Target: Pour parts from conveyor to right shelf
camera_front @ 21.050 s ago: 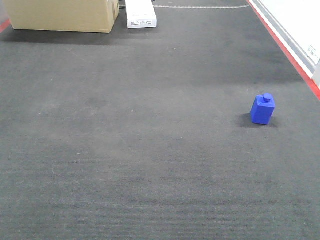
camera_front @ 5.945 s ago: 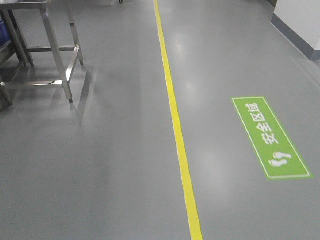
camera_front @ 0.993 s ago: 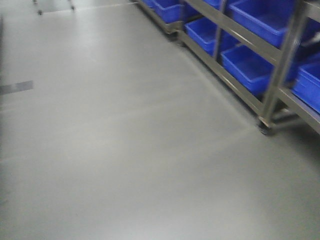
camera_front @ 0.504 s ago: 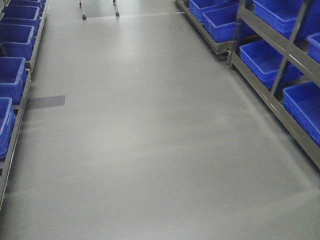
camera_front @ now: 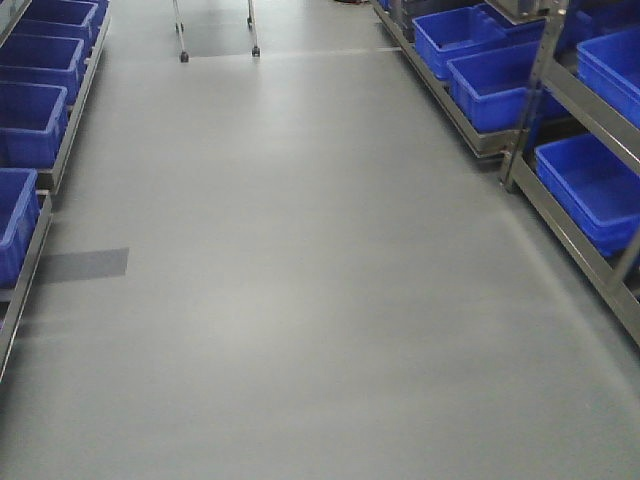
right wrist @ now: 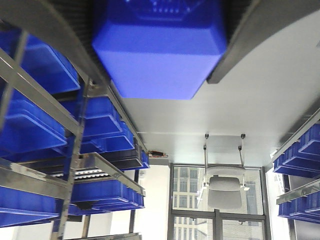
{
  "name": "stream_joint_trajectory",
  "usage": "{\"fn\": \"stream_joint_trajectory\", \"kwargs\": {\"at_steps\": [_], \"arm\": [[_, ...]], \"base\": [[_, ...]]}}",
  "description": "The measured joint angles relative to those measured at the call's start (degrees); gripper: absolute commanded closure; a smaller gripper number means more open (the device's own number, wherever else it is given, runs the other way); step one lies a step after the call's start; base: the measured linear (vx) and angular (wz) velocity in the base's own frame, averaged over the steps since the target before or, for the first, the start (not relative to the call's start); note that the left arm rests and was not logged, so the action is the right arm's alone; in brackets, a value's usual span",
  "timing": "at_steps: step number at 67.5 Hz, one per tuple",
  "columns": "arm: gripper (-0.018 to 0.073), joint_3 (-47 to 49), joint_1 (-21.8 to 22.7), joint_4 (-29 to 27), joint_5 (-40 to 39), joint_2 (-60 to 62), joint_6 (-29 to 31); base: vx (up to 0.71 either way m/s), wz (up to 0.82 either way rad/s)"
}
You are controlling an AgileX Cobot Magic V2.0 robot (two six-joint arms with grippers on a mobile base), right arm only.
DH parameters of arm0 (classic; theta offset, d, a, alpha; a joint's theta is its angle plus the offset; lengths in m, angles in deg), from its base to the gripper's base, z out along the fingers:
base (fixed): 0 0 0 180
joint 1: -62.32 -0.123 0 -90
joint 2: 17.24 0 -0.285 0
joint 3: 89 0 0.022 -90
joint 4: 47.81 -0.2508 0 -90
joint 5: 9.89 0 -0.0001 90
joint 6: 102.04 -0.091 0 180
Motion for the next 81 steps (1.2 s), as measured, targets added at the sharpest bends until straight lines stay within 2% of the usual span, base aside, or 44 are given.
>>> {"fn": "stream_joint_trajectory", "kwargs": {"at_steps": [37, 81], "arm": [[0.0565, 0.0, 0.0, 0.0, 0.0, 0.0, 0.0], [0.0565, 0.0, 0.0, 0.0, 0.0, 0.0, 0.0]], "base": [[0.72, 0.08], [0.68, -0.13]]}}
